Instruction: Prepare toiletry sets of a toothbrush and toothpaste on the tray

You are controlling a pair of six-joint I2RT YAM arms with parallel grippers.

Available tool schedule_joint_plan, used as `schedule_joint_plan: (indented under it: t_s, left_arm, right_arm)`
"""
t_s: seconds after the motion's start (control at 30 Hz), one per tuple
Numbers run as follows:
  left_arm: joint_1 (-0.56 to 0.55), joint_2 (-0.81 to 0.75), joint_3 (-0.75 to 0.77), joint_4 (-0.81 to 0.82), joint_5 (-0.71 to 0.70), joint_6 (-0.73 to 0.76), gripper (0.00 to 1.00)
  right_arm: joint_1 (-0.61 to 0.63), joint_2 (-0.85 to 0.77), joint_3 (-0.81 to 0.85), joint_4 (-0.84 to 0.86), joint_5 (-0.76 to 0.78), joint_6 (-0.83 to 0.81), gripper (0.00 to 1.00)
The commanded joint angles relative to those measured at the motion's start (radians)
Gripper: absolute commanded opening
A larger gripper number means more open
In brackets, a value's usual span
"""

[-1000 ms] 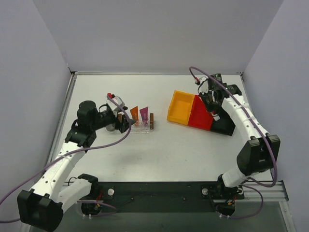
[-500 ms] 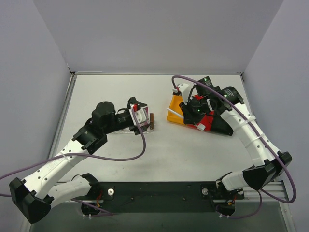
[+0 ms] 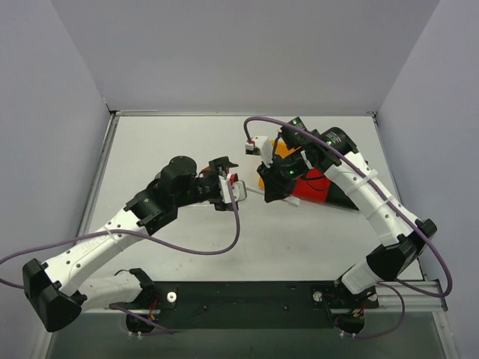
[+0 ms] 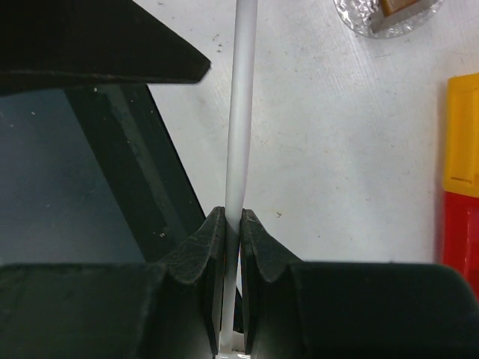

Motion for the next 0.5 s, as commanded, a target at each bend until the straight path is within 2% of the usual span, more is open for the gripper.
schedule_joint_plan:
  t_s: [0.0,0.3,0.43,0.47]
  left_arm:
    - [-0.037,0.039,0.087,-0.028,-0.042,0.071,0.86]
    - [-0.085,0.083,0.054,-0.042,-0.089,0.171,0.81]
    - [-0.094,0.093,0.046,-0.032,-0.114,0.192,0.74]
    - [-0.095,0.096,0.046,-0.029,-0.117,0.192,0.69]
  right_arm:
    - [0.028,0.038,0.056,-0.042,-0.056,-0.007,0.00]
    - [0.036,0.058,0.079,-0.040,-0.096,-0.012,0.00]
    - [0.038,0.055,0.082,-0.039,-0.113,-0.005,0.00]
    - [0.038,0.058,0.082,-0.040,-0.114,-0.005,0.00]
